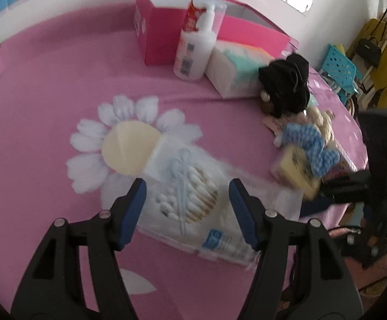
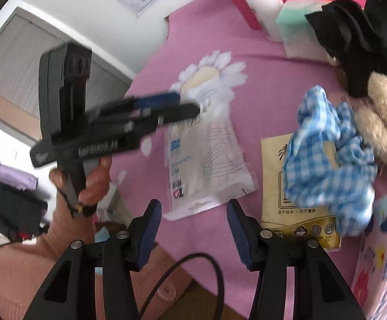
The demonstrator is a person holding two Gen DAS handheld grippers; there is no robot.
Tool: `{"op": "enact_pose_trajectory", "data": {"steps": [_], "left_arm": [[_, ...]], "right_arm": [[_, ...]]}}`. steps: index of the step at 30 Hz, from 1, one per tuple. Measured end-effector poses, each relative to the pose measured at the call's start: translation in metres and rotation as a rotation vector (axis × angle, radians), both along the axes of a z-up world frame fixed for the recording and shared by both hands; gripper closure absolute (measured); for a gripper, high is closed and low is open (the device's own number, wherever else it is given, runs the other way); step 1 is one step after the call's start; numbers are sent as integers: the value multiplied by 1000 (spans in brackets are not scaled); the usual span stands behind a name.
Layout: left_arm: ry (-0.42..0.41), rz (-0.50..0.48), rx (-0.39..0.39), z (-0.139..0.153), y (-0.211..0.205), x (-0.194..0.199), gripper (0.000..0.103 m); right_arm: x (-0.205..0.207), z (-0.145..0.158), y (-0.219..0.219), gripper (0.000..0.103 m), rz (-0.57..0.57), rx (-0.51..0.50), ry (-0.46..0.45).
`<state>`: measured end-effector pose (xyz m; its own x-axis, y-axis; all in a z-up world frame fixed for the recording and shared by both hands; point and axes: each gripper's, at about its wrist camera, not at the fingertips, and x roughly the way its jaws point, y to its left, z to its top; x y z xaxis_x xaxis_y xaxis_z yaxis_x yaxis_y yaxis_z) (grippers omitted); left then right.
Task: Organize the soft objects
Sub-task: 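Grasp the cotton-swab bag with the right gripper and lift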
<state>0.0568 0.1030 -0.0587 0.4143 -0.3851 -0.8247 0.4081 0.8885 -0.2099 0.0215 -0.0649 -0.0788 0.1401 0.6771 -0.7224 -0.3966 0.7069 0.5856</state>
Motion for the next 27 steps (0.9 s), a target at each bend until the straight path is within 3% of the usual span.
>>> {"op": "enact_pose_trajectory", "data": {"steps": [8,11,12,15,19,27], "left_arm": [[32,-29,-79,0,5,-6,37],[40,-15,-117,0,11,-5,37],[40,-8,-130,1,14,-5,37],[31,7,-149,5,19,-5,37],[44,12,-220,11,26,0,37],[14,33,-249,21,28,12,37]], "right_arm": [[16,7,1,52,-83,32,-59],[20,16,-4,67,-101,12,-111],[21,15,-6,77,-105,9,-120],[24,21,-14,87,-111,13,-161],[26,35,-16,91,-93,9,-237],[32,66,-31,94,-57,20,-353]]}}
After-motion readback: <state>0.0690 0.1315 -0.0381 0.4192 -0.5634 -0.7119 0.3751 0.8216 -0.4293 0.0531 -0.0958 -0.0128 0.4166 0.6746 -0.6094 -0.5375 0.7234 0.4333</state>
